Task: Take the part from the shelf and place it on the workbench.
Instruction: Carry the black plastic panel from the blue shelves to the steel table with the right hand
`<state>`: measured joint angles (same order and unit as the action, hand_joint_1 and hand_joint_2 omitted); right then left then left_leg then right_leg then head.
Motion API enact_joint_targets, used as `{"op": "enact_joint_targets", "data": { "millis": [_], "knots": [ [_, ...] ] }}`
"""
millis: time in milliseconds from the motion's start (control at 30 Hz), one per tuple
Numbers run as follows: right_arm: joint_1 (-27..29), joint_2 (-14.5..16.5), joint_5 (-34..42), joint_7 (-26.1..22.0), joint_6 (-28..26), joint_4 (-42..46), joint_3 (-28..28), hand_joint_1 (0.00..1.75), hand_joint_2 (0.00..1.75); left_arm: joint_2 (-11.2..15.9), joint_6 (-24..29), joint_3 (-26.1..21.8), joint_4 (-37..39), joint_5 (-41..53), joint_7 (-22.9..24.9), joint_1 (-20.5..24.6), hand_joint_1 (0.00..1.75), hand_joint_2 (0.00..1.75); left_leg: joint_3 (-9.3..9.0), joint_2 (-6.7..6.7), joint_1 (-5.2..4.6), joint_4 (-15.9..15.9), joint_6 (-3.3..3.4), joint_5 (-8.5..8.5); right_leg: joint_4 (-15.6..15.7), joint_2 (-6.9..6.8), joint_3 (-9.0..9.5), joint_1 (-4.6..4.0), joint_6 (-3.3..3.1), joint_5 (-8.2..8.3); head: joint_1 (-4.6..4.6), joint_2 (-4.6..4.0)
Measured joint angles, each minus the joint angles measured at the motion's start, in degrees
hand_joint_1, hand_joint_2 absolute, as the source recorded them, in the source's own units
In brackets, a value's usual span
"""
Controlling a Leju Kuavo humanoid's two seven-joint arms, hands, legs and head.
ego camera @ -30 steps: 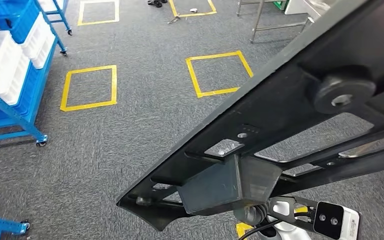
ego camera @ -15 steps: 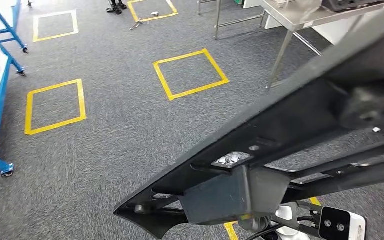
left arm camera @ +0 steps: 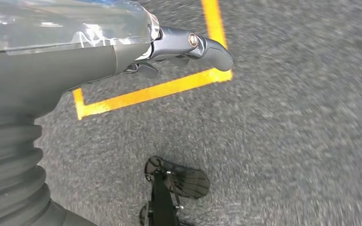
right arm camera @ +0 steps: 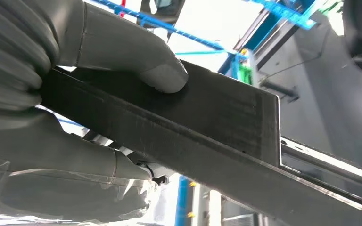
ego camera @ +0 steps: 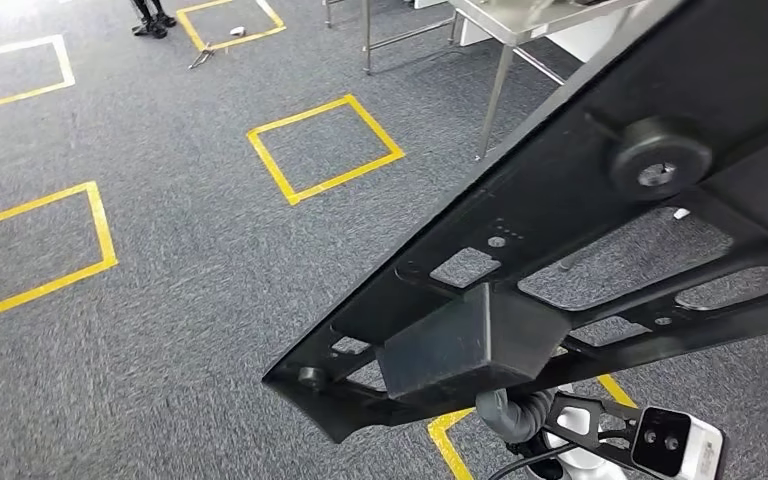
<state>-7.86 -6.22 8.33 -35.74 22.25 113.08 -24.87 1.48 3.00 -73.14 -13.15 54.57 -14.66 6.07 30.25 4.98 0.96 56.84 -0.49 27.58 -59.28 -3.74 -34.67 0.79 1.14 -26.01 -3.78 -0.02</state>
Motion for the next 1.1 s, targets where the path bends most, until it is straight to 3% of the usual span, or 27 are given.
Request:
{"op": "enact_joint_targets", "data": {
  "millis": [33, 133, 200, 267, 300, 333, 367, 400, 467, 533, 600, 633, 700, 767, 833, 867, 900, 933, 1000, 1067, 1100],
  "knots": [
    [-0.3, -0.3, 0.0, 0.0, 0.3, -0.8, 0.0, 1.75, 1.75, -0.1, 0.0, 0.2, 0.0, 0.1, -0.1, 0.1, 0.00, 1.75, -0.17, 0.52, -0.12, 0.0, -0.37, 0.17, 0.9, -0.32, 0.42, -0.24, -0.37, -0.02, 0.00, 0.00],
    [-1.8, -0.6, -0.9, 0.0, 1.5, -3.9, -0.1, 1.75, 1.75, -0.5, -0.1, 0.4, 0.0, -0.2, -0.7, 0.7, 0.00, 1.75, -0.74, 1.67, -0.10, 0.0, -1.40, 0.70, 1.1, 1.61, 0.34, -0.34, -1.42, 0.09, -0.01, 0.00],
    [-3.1, -0.5, -1.6, 0.0, 1.7, -5.6, -0.4, 1.75, 1.75, -0.8, -0.1, 0.5, 0.0, -0.5, -1.0, 1.0, 0.00, 1.75, 0.26, -0.53, 0.16, 3.1, -1.83, 2.82, 1.6, 2.79, 0.60, -0.03, -2.18, 0.34, -0.01, 0.00],
    [-3.9, -0.4, -1.8, 0.0, 1.7, -6.9, -0.8, 1.75, 1.75, -1.0, -0.2, 0.5, 0.0, -0.6, -1.1, 0.8, 0.00, 1.75, 3.76, -3.53, 0.32, 10.5, -2.02, 6.56, 1.6, 4.02, 0.69, -0.04, -2.67, 0.38, -0.01, 0.00],
    [-4.1, -0.3, -1.9, 0.0, 1.7, -7.4, -1.0, 1.75, 1.75, -1.0, -0.3, 0.5, 0.1, -0.7, -1.1, 0.6, 0.00, 1.75, 5.72, -4.17, 0.34, 14.2, -2.08, 7.89, 1.6, 4.76, 0.69, -0.14, -2.78, 0.37, -0.02, 0.00],
    [-4.1, -0.3, -2.1, 0.0, 1.9, -7.9, -1.2, 1.75, 1.75, -1.0, -0.3, 0.4, 0.1, -0.9, -1.1, 0.4, 0.00, 1.75, 7.10, -4.44, 0.33, 16.5, -2.10, 8.19, 1.6, 5.54, 0.72, -0.23, -2.80, 0.35, -0.02, 0.00],
    [-4.1, -0.3, -2.5, 0.0, 2.3, -8.2, -1.6, 1.75, 1.75, -1.1, -0.4, 0.4, 0.1, -1.4, -1.3, 0.3, 0.00, 1.75, 7.50, -4.57, 0.33, 16.4, -2.05, 7.17, 1.5, 6.35, 0.77, -0.29, -2.80, 0.32, -0.02, 0.00],
    [-4.2, -0.2, -3.0, 0.0, 2.9, -8.6, -2.1, 1.75, 1.75, -1.2, -0.4, 0.4, 0.1, -1.9, -1.4, 0.3, 0.00, 1.75, 6.86, -4.75, 0.34, 14.1, -1.94, 5.13, 1.4, 7.12, 0.84, -0.32, -2.76, 0.27, -0.02, 0.00],
    [-5.0, 0.3, -4.4, 0.1, 4.2, -9.5, -3.6, 1.75, 1.75, -1.5, -0.2, 0.1, 0.1, -3.1, -1.9, 0.2, 0.00, 1.75, 4.02, -6.24, 0.38, 6.4, -1.54, 0.74, 1.2, 8.60, 0.88, -0.36, -2.53, 0.12, -0.02, 0.00],
    [-6.7, 0.9, -5.6, 0.3, 5.0, -11.0, -5.6, 1.75, 1.75, -1.9, 0.0, -0.4, 0.1, -3.9, -2.2, 0.1, 0.00, 1.75, 2.17, -7.87, 0.34, 1.7, -1.13, -0.69, 0.8, 9.99, 0.49, -0.26, -2.00, 0.08, -0.01, 0.00],
    [-8.9, 1.3, -6.1, 0.6, 5.1, -12.5, -7.1, 1.75, 1.75, -2.4, 0.0, -0.9, 0.1, -4.2, -1.9, 0.1, 0.00, 1.75, 1.83, -7.79, 0.15, 0.8, -0.62, -0.61, 0.9, 11.15, 0.02, -0.02, -1.17, 0.31, -0.02, 0.00],
    [-9.9, 1.3, -6.0, 0.7, 5.0, -13.0, -7.5, 1.75, 1.75, -2.7, 0.0, -1.0, 0.1, -4.2, -1.6, 0.2, 0.00, 1.75, 1.76, -7.25, 0.19, 0.7, -0.23, -0.82, 0.8, 10.87, -0.11, 0.03, -0.78, 0.33, -0.01, 0.00],
    [-11.9, 1.3, -5.6, 0.9, 4.9, -13.8, -7.9, 1.75, 1.75, -3.2, 0.1, -1.1, 0.2, -4.1, -0.9, 0.2, 0.00, 1.75, 1.58, -6.09, 0.40, 0.1, 0.66, -1.23, -1.3, 8.01, -1.24, -0.22, -0.22, -1.08, 0.00, 0.00],
    [-13.3, 1.3, -5.2, 0.9, 4.8, -14.3, -8.1, 1.75, 1.75, -3.5, 0.1, -1.1, 0.2, -4.0, -0.5, 0.0, 0.00, 1.75, 1.49, -4.87, 0.39, -0.1, 1.16, -1.30, -7.8, 4.81, -4.44, -0.26, 0.08, -4.47, 0.01, 0.00],
    [-13.7, 1.1, -4.6, 0.8, 4.5, -14.6, -8.3, 1.75, 1.75, -3.7, 0.1, -1.2, 0.2, -4.1, -0.1, -0.3, 0.00, 1.75, 1.48, -3.54, 0.31, -0.1, 1.25, -1.19, -14.4, 4.18, -7.85, 0.00, 0.43, -6.70, 0.00, 0.00],
    [-13.8, 1.0, -4.1, 0.7, 4.3, -14.6, -8.3, 1.75, 1.75, -3.8, 0.2, -1.2, 0.2, -4.2, 0.0, -0.3, 0.00, 1.75, 1.43, -2.87, 0.30, -0.1, 1.23, -1.11, -15.2, 4.05, -8.36, 0.11, 0.55, -6.35, 0.00, 0.00],
    [-14.0, 0.8, -3.5, 0.7, 4.2, -14.6, -8.4, 1.75, 1.75, -4.0, 0.2, -1.3, 0.2, -4.4, 0.0, -0.3, 0.00, 1.75, 1.31, -2.22, 0.30, 0.0, 1.14, -0.99, -13.7, 3.80, -7.64, 0.18, 0.61, -4.97, 0.00, 0.00],
    [-14.3, 0.6, -2.7, 0.7, 4.1, -14.5, -8.4, 1.75, 1.75, -4.2, 0.2, -1.4, 0.2, -4.5, -0.1, -0.3, 0.00, 1.75, 1.11, -1.61, 0.30, 0.0, 1.00, -0.82, -10.2, 3.19, -5.84, 0.18, 0.53, -2.96, 0.00, 0.00],
    [-14.7, 0.3, -1.3, 0.9, 4.2, -13.8, -8.2, 1.75, 1.75, -4.5, 0.1, -1.5, 0.2, -4.7, -0.3, -0.3, 0.00, 1.75, 0.67, -0.58, 0.06, 0.1, 0.51, -0.36, -2.2, 0.67, -1.67, -0.23, 0.00, 0.04, -0.01, 0.00],
    [-14.8, 0.1, -0.3, 1.2, 4.6, -12.9, -8.0, 1.75, 1.75, -4.7, 0.2, -1.6, 0.2, -4.7, -0.3, -0.3, 0.00, 1.75, 0.32, 0.49, -0.28, 0.2, -0.13, 0.06, 1.1, -0.43, -0.09, -0.77, -0.60, 0.66, -0.01, 0.00],
    [-14.7, -0.1, 0.0, 1.2, 4.8, -12.6, -8.0, 1.75, 1.75, -4.9, 0.3, -1.7, 0.2, -4.7, -0.2, -0.3, 0.00, 1.75, 0.15, 1.11, -0.37, 0.2, -0.44, 0.20, 1.2, 0.25, -0.17, -0.94, -0.86, 0.65, -0.01, 0.00]
  ]
}}
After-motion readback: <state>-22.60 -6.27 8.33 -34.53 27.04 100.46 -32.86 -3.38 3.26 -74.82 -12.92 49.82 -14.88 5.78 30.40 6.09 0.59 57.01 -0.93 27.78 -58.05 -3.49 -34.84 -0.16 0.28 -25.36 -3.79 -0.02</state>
